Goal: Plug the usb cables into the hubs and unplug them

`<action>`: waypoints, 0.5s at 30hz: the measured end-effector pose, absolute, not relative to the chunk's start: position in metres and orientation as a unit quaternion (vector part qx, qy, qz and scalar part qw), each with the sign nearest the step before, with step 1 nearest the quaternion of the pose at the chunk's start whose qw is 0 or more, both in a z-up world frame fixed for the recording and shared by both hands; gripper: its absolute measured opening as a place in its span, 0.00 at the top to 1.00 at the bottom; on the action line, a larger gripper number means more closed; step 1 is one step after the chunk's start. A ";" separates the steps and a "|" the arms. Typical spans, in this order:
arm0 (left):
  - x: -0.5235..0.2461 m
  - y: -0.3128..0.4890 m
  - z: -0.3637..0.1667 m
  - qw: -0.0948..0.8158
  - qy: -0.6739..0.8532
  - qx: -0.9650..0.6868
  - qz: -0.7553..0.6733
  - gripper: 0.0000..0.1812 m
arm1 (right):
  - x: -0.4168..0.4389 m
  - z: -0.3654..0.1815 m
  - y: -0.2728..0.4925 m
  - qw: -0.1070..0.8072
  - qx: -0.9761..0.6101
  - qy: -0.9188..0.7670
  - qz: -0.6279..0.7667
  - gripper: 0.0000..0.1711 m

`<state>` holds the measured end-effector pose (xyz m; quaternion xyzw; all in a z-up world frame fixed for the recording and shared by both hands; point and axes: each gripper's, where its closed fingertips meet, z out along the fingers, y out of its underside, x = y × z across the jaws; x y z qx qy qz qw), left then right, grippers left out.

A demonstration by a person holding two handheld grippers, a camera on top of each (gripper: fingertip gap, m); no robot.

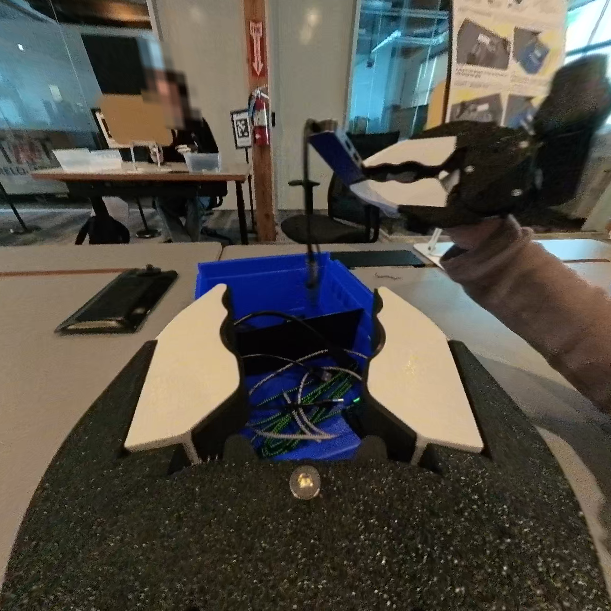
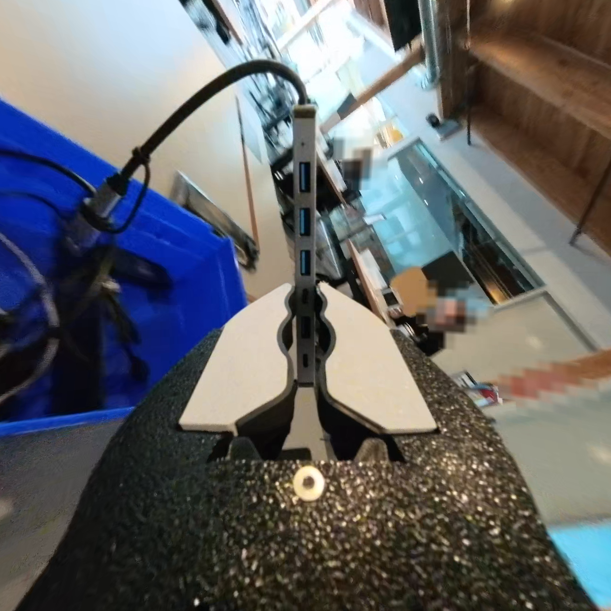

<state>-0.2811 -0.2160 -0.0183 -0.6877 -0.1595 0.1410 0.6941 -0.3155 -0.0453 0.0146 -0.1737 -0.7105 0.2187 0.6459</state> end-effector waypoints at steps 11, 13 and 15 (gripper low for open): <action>-0.196 -0.193 0.012 0.775 0.066 -0.627 0.047 0.62 | -0.166 0.023 -0.173 0.331 -0.023 -0.802 0.497 0.95; -0.171 -0.190 0.024 0.791 0.110 -0.601 0.031 0.64 | -0.152 0.019 -0.180 0.277 -0.015 -0.818 0.504 0.95; -0.154 -0.188 0.030 0.795 0.144 -0.588 0.036 0.67 | -0.139 0.014 -0.188 0.233 0.009 -0.829 0.509 0.95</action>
